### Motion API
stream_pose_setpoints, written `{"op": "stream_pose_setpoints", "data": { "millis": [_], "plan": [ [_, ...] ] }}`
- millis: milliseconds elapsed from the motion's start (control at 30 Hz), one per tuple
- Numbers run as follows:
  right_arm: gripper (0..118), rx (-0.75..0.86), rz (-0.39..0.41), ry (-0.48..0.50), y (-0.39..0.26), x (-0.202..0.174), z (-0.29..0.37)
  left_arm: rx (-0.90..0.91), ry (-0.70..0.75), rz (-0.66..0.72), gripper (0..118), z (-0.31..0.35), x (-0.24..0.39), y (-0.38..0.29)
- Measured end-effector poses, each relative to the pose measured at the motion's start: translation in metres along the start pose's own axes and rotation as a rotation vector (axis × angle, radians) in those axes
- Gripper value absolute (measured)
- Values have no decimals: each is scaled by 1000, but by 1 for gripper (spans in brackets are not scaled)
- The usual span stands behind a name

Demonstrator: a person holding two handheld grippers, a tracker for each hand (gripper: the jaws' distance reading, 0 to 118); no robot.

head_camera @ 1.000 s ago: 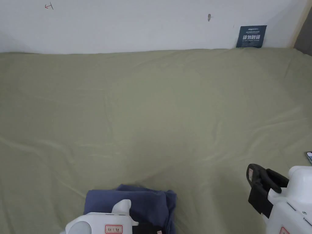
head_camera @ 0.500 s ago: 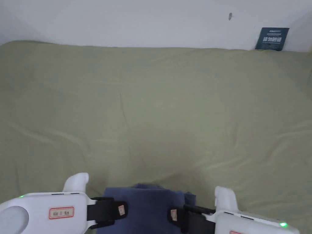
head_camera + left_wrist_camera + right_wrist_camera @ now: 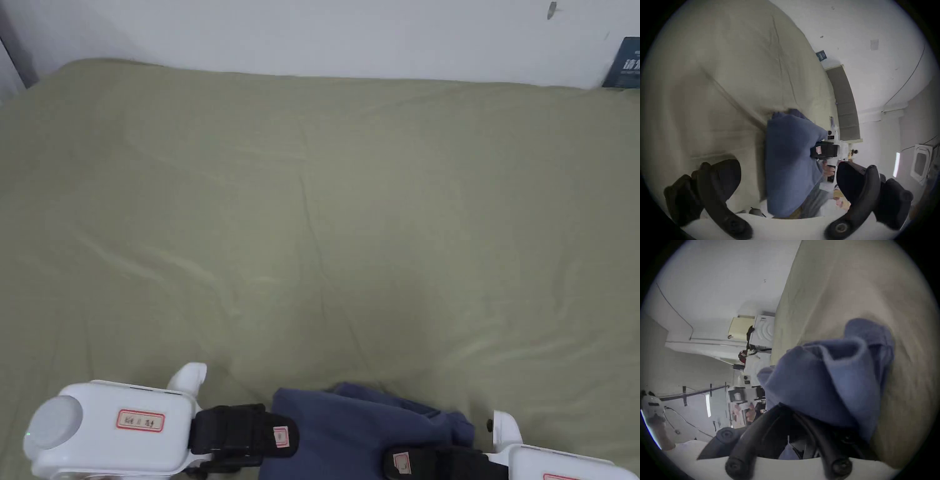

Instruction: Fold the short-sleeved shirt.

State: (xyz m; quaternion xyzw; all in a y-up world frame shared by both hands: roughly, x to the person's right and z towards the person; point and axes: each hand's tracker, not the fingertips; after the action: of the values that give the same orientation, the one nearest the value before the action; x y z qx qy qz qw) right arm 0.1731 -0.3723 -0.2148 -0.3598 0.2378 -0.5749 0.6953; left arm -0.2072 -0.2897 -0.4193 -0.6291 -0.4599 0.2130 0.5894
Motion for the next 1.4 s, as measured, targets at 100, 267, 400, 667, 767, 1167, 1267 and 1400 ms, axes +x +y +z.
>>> {"op": "stream_pose_setpoints", "data": {
  "millis": [100, 267, 400, 667, 767, 1167, 1267, 1400],
  "plan": [
    [2, -2, -19, 15, 1, 1, 0, -8, -153, -19, 116, -16, -1, 4],
    [2, 32, -25, -25, 1, -10, 4, -6, -32, -11, 25, -46, -7, 7],
    [2, 70, 64, -71, 0, -37, 19, 17, -76, 2, 25, -22, -1, 3],
    [2, 196, 187, -149, 8, -73, 61, 151, 233, -30, 25, 173, -42, 59],
    [2, 213, 188, -182, 11, -79, 68, 188, 369, 36, 25, 248, -68, 84],
    [2, 269, 196, -265, 21, -91, 73, 269, 529, 107, 118, 335, -104, 120],
    [2, 260, 235, -251, 21, -101, 76, 391, 579, 75, 118, 347, -83, 110],
    [2, 289, 314, -248, 21, -121, 87, 488, 587, -4, 118, 326, -25, 86]
  ]
}}
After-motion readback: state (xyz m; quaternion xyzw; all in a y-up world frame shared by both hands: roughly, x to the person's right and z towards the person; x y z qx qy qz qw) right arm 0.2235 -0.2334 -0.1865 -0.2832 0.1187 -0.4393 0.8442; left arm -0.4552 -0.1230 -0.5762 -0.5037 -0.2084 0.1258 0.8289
